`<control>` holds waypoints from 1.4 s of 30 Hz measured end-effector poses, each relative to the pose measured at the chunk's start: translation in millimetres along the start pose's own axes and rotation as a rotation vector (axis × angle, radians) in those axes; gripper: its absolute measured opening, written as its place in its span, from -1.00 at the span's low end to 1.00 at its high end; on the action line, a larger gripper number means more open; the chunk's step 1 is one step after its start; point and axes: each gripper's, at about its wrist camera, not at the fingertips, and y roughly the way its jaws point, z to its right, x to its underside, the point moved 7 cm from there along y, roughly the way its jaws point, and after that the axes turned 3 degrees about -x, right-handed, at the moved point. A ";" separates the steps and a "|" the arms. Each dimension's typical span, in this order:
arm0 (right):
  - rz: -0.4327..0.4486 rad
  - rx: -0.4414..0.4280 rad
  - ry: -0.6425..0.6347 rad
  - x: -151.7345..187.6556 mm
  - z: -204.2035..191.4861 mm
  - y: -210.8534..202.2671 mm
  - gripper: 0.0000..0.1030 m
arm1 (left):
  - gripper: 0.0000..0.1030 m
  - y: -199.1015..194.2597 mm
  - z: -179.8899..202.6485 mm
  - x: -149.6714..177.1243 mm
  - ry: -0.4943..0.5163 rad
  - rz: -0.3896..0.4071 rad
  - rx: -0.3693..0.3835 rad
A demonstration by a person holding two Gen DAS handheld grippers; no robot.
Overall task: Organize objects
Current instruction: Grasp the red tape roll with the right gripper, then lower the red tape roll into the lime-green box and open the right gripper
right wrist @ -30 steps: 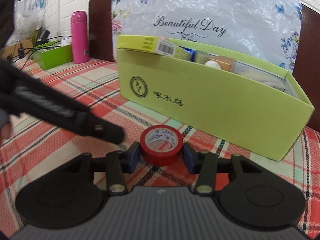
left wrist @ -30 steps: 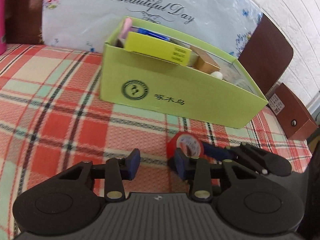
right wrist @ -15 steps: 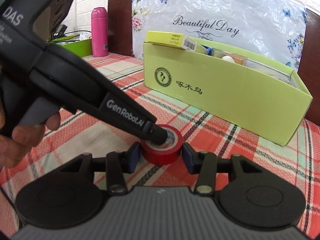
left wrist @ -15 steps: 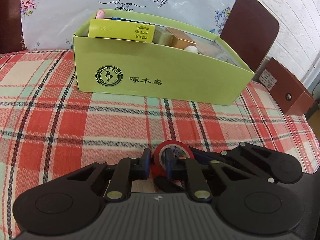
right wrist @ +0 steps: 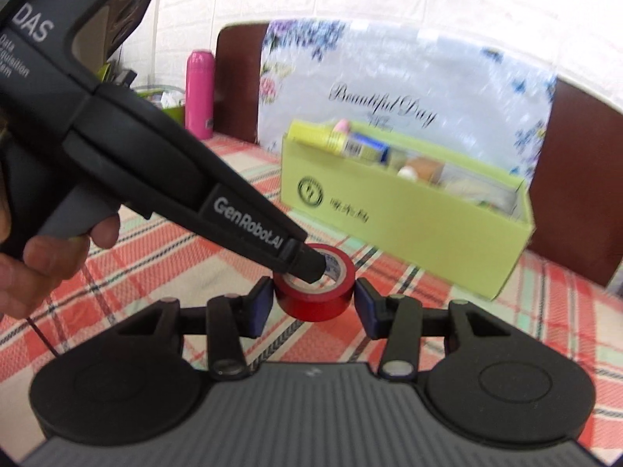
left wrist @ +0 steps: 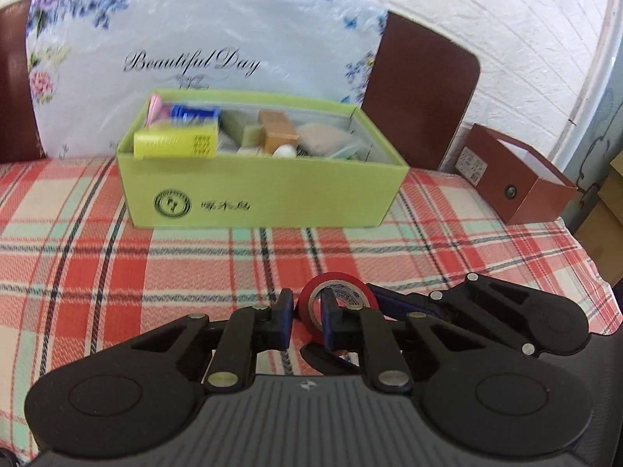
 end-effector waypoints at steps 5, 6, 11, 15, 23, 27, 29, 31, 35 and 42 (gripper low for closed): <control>0.075 0.037 -0.009 -16.9 9.0 -15.3 -0.13 | -0.73 -9.8 11.7 -21.7 0.035 0.052 0.005; 0.088 0.045 -0.008 -20.8 12.0 -16.0 -0.13 | -0.73 -10.4 14.2 -27.2 0.044 0.062 0.005; 0.152 0.090 0.008 -40.8 36.6 -22.4 -0.13 | -0.72 -6.1 24.9 -60.7 0.085 0.122 0.020; 0.197 0.123 0.048 -59.2 64.8 -16.4 -0.13 | -0.71 10.2 31.5 -88.7 0.105 0.147 0.033; 0.242 0.179 0.130 -67.9 126.8 26.4 -0.07 | -0.36 66.3 27.3 -120.2 0.100 0.216 0.027; 0.179 0.233 0.211 -45.3 148.6 49.9 0.44 | 0.21 76.2 0.0 -109.0 -0.002 0.205 -0.024; 0.208 0.201 0.231 -33.2 149.3 45.5 0.45 | 0.25 67.9 -9.3 -99.5 -0.046 0.218 -0.023; 0.239 0.207 0.219 -27.2 143.7 37.8 0.57 | 0.43 58.8 -16.1 -90.9 -0.092 0.236 -0.035; 0.254 0.231 0.256 -25.3 138.6 34.3 1.00 | 0.49 42.9 -22.6 -75.5 -0.131 0.251 -0.051; 0.196 0.228 0.321 -19.5 134.1 20.4 1.00 | 0.60 14.7 -36.2 -52.4 -0.172 0.185 -0.184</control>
